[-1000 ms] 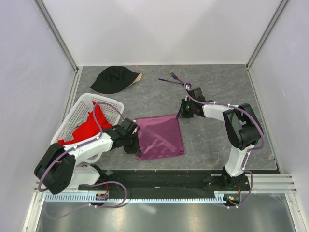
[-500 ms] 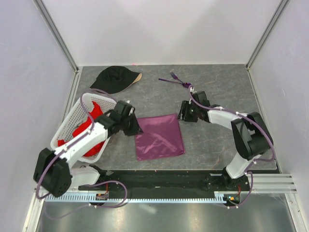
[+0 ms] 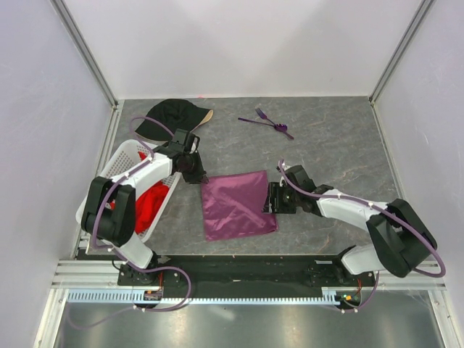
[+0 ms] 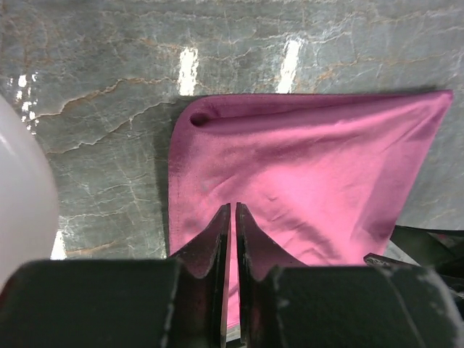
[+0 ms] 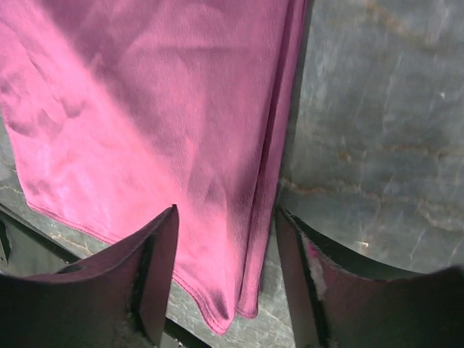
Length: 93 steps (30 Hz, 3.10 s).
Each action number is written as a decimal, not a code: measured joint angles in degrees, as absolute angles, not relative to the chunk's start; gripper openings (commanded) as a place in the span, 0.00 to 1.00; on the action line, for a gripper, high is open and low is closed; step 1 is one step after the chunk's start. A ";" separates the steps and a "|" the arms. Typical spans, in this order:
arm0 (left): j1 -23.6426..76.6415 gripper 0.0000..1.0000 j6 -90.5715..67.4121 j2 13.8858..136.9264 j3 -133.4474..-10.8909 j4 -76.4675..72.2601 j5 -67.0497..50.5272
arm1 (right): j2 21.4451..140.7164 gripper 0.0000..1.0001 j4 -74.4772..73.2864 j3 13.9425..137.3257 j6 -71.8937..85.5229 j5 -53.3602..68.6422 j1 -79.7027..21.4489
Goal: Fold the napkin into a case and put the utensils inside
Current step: Smooth out the lower triangle-folded napkin at the center of the board, then pick up the lower triangle-folded napkin from the center of the board.
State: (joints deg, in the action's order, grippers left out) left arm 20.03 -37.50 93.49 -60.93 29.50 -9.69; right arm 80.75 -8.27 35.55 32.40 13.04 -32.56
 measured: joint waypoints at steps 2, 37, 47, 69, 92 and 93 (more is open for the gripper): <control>19.99 0.12 -36.82 93.45 -60.53 29.32 -10.46 | 79.37 0.56 -8.14 34.15 33.28 12.45 -33.21; 19.81 0.47 -29.85 60.12 -53.01 30.39 -29.74 | 80.73 0.92 -40.42 58.63 42.28 -27.55 -55.64; 17.39 0.49 -29.95 51.86 -56.86 42.22 -10.68 | 107.63 0.62 -40.75 83.40 45.74 -30.06 -75.64; 13.19 0.40 -30.13 58.28 -56.05 46.26 -7.55 | 111.09 0.45 -33.80 75.75 48.27 -21.26 -75.59; 11.57 0.38 -30.15 60.71 -55.24 44.71 -9.67 | 115.18 0.29 -37.93 79.96 51.77 -26.87 -78.19; 11.57 0.39 -30.15 60.71 -55.18 44.64 -9.80 | 115.18 0.22 -37.82 79.96 51.90 -26.83 -78.19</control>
